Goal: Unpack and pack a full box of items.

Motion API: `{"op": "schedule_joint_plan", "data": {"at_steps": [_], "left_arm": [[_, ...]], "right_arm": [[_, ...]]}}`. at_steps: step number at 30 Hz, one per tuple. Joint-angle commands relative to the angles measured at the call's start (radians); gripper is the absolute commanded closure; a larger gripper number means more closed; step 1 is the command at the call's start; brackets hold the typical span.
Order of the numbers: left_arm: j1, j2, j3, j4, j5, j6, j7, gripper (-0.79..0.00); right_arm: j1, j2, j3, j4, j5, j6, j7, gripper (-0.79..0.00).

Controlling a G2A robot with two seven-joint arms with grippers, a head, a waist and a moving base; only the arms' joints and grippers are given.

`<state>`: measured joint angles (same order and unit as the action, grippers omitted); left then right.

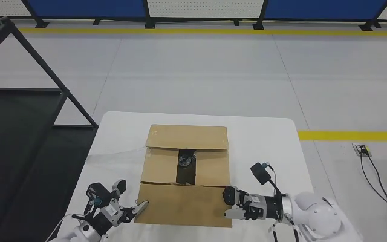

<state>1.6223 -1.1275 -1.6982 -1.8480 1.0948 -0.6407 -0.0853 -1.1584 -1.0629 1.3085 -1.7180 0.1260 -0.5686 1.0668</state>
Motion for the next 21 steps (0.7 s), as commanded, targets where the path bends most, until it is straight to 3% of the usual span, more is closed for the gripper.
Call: {"op": "schedule_joint_plan", "data": {"at_steps": [1, 11, 14, 21], "left_arm": [[0.0, 0.0, 0.0, 0.0, 0.0, 0.0, 0.0, -0.785], [0.0, 0.0, 0.0, 0.0, 0.0, 0.0, 0.0, -0.785], [0.0, 0.0, 0.0, 0.0, 0.0, 0.0, 0.0, -0.785], [0.0, 0.0, 0.0, 0.0, 0.0, 0.0, 0.0, -0.785]], "right_arm": [[0.016, -0.007, -0.024, 0.012, 0.039, 0.07, -0.069, -0.785], [0.2, -0.049, -0.124, 0.2, 0.277, 0.263, -0.257, -0.785], [0.264, -0.063, -0.169, 0.266, 0.368, 0.332, -0.213, -0.785], [0.264, -0.063, -0.169, 0.266, 0.368, 0.332, -0.213, -0.785]]}}
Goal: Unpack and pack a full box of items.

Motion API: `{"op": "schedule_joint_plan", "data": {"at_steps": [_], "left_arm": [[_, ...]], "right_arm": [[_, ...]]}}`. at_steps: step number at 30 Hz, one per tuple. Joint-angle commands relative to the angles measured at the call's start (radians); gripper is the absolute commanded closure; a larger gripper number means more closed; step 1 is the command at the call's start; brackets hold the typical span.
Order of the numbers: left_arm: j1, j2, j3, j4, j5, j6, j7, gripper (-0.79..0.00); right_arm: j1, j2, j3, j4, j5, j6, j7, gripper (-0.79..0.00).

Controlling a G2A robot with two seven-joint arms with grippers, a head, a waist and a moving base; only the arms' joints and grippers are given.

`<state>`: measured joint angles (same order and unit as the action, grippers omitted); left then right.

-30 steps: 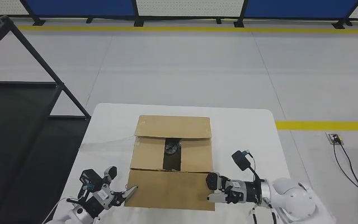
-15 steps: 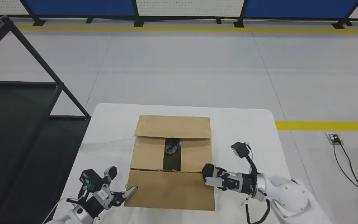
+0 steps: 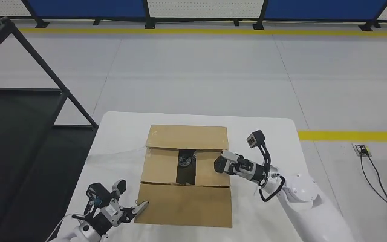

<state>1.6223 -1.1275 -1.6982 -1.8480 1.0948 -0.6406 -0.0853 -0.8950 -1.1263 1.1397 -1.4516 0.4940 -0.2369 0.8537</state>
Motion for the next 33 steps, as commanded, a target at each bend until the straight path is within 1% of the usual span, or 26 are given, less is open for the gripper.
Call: {"op": "schedule_joint_plan", "data": {"at_steps": [1, 5, 8, 11, 13, 18, 25, 29, 33], "left_arm": [[0.0, 0.0, 0.0, 0.0, 0.0, 0.0, 0.0, -0.785], [0.0, 0.0, 0.0, 0.0, 0.0, 0.0, 0.0, -0.785], [0.0, 0.0, 0.0, 0.0, 0.0, 0.0, 0.0, -0.785], [0.0, 0.0, 0.0, 0.0, 0.0, 0.0, 0.0, -0.785], [0.0, 0.0, 0.0, 0.0, 0.0, 0.0, 0.0, -0.785], [0.0, 0.0, 0.0, 0.0, 0.0, 0.0, 0.0, -0.785], [0.0, 0.0, 0.0, 0.0, 0.0, 0.0, 0.0, -0.785], [0.0, 0.0, 0.0, 0.0, 0.0, 0.0, 0.0, -0.785], [0.0, 0.0, 0.0, 0.0, 0.0, 0.0, 0.0, -0.785]], "right_arm": [[0.0, 0.0, 0.0, 0.0, 0.0, 0.0, 0.0, -0.785], [-0.003, -0.001, -0.002, 0.002, 0.001, 0.007, -0.007, -0.785], [0.002, -0.009, -0.029, -0.001, -0.027, 0.058, -0.086, -0.785], [0.021, -0.019, -0.052, 0.027, -0.024, 0.09, -0.133, -0.785], [0.034, -0.027, -0.065, 0.043, -0.036, 0.099, -0.185, -0.785], [0.055, -0.043, -0.088, 0.076, -0.028, 0.086, -0.248, -0.785], [0.102, -0.073, -0.109, 0.12, 0.021, 0.032, -0.362, -0.785], [0.145, -0.093, -0.128, 0.158, 0.076, 0.036, -0.379, -0.785], [0.145, -0.093, -0.128, 0.158, 0.076, 0.036, -0.379, -0.785]]}}
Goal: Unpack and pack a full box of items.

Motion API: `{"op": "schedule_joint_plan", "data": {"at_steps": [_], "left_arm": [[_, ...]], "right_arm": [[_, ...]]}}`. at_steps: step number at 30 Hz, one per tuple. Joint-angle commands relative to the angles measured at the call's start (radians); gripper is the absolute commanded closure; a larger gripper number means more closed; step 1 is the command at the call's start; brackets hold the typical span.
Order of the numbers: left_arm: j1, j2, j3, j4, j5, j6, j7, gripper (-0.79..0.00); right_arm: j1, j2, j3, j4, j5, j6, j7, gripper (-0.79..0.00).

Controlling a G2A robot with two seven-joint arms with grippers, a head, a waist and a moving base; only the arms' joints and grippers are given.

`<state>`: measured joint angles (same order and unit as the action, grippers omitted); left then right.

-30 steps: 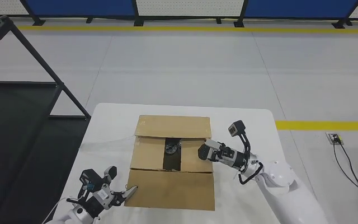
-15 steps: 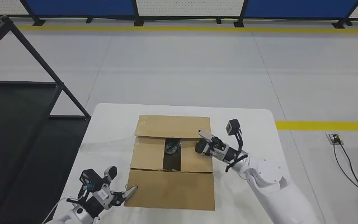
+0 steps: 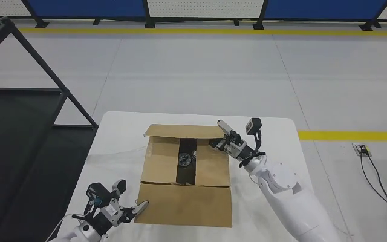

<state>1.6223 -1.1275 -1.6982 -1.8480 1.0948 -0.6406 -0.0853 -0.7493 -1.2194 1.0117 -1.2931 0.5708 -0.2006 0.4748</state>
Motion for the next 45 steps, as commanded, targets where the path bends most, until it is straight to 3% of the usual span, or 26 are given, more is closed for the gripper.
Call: {"op": "schedule_joint_plan", "data": {"at_steps": [1, 13, 20, 30, 36, 45], "left_arm": [[0.0, 0.0, 0.0, 0.0, 0.0, 0.0, 0.0, -0.785], [0.0, 0.0, 0.0, 0.0, 0.0, 0.0, 0.0, -0.785], [0.001, 0.001, 0.005, -0.005, 0.001, 0.011, -0.001, -0.785], [0.008, 0.004, 0.003, 0.003, -0.001, 0.028, 0.016, -0.785], [0.009, 0.006, -0.002, 0.007, -0.005, 0.029, 0.022, -0.785], [0.01, 0.009, -0.004, 0.015, -0.014, 0.023, 0.023, -0.785]], "right_arm": [[-0.001, 0.0, 0.0, -0.001, -0.001, 0.0, 0.0, -0.785], [-0.021, -0.003, -0.001, -0.031, -0.022, -0.001, -0.024, -0.785], [0.025, -0.034, -0.037, -0.011, -0.024, -0.024, -0.106, -0.785], [0.167, -0.104, -0.11, 0.159, -0.007, -0.069, -0.257, -0.785], [0.269, -0.146, -0.144, 0.303, -0.017, -0.045, -0.326, -0.785], [0.375, -0.202, -0.179, 0.494, -0.034, -0.016, -0.351, -0.785]]}}
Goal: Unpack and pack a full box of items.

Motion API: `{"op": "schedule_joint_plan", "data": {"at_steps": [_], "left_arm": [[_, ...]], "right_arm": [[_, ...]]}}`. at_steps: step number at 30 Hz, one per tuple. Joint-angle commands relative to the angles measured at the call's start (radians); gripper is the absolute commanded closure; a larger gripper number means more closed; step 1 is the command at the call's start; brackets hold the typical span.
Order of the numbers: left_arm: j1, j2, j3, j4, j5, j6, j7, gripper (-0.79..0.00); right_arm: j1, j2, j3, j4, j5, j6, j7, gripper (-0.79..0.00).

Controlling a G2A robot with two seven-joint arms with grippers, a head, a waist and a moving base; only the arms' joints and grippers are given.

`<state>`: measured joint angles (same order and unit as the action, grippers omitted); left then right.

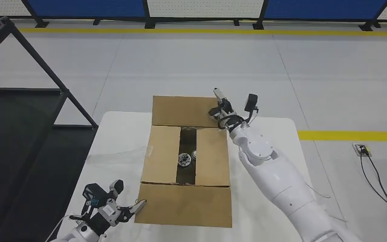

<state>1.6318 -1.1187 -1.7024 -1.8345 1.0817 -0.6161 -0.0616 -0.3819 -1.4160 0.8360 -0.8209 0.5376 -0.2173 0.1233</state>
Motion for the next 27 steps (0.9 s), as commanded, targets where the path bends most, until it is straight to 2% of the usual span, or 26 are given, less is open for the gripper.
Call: {"op": "schedule_joint_plan", "data": {"at_steps": [1, 10, 18, 27], "left_arm": [[0.0, 0.001, 0.001, 0.003, -0.001, -0.001, -0.001, -0.785], [-0.018, 0.003, 0.017, 0.019, 0.014, 0.012, -0.02, -0.785], [-0.054, 0.003, 0.054, 0.066, 0.033, 0.042, -0.026, -0.785], [-0.055, 0.003, 0.076, 0.076, 0.044, 0.047, -0.022, -0.785]], "right_arm": [[0.016, -0.012, -0.007, 0.039, -0.003, 0.003, -0.001, -0.785], [0.073, -0.062, -0.044, 0.173, -0.06, 0.032, -0.033, -0.785], [0.109, -0.094, -0.055, 0.256, -0.106, 0.057, -0.018, -0.785], [0.146, -0.121, -0.058, 0.329, -0.151, 0.11, 0.021, -0.785]]}}
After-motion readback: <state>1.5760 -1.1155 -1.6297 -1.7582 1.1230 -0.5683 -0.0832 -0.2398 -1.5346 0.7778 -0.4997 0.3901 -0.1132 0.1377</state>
